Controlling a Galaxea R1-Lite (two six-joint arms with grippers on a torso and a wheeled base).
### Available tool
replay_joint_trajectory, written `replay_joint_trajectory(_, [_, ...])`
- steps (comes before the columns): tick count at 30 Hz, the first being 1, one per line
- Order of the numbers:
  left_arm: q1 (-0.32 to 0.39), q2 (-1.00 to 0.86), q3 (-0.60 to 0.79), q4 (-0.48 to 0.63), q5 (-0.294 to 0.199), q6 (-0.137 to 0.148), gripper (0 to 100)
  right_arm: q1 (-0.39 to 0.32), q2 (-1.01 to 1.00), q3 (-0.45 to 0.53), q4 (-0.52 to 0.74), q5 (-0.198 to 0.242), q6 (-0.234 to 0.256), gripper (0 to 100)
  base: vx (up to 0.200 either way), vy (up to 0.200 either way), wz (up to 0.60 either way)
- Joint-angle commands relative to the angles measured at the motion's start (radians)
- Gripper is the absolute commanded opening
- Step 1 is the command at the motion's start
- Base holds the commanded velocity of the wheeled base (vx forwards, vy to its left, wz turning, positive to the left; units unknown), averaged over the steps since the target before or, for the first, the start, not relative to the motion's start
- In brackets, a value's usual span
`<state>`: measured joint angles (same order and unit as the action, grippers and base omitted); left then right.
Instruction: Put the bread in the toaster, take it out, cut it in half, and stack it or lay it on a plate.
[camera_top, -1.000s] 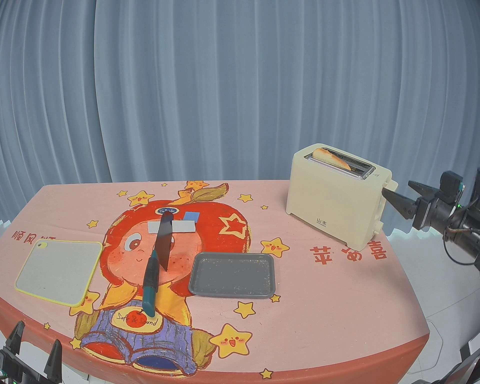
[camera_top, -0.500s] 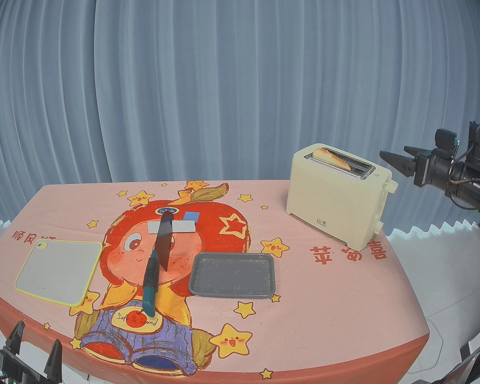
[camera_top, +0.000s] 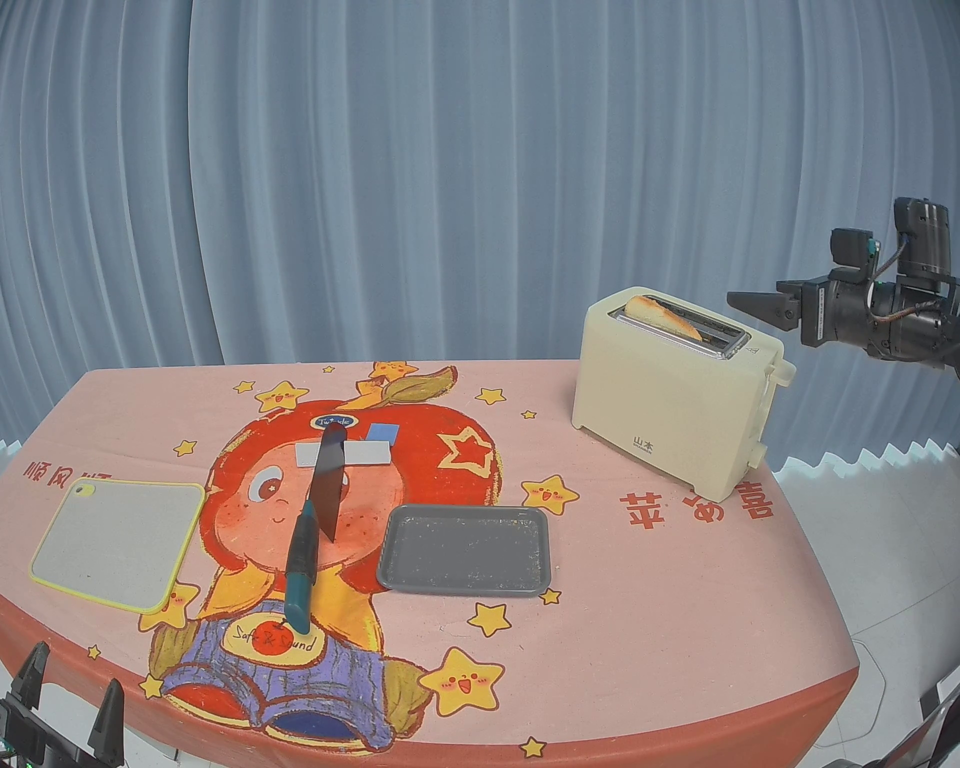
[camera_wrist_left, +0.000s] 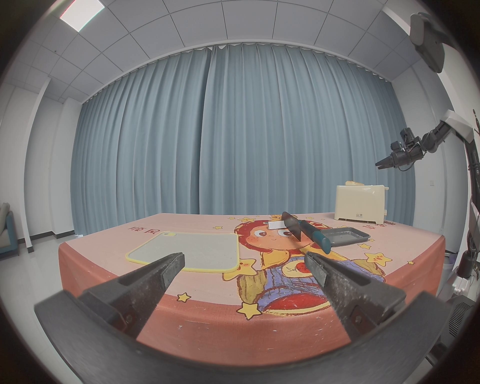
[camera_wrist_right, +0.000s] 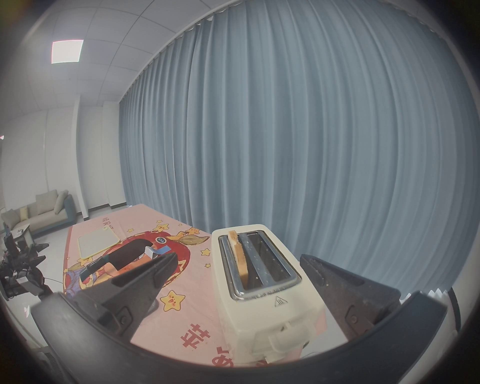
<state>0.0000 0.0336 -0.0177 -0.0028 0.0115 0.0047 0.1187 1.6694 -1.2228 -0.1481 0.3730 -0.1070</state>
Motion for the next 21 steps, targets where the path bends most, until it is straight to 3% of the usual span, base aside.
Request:
replay_joint_trajectory(1, [0.0, 0.002, 0.018, 0.0, 0.001, 0.0, 100, 0.038, 0.087, -0.081, 0.03, 0.0, -0.026, 100, 0.0, 0.0, 0.0])
replay_joint_trajectory(6, [0.0, 0.002, 0.018, 0.0, 0.001, 0.0, 100, 0.055, 0.153, -0.141, 0.033, 0.0, -0.036, 100, 0.0, 0.0, 0.0])
replay_joint_trajectory(12, [0.002, 0.002, 0.018, 0.0, 0.001, 0.0, 100, 0.059, 0.213, -0.221, 0.117, 0.0, -0.103, 100, 0.0, 0.0, 0.0])
replay_joint_trajectory(21, [0.0, 0.002, 0.018, 0.0, 0.001, 0.0, 100, 0.076, 0.299, -0.31, 0.127, -0.012, -0.108, 100, 0.0, 0.0, 0.0])
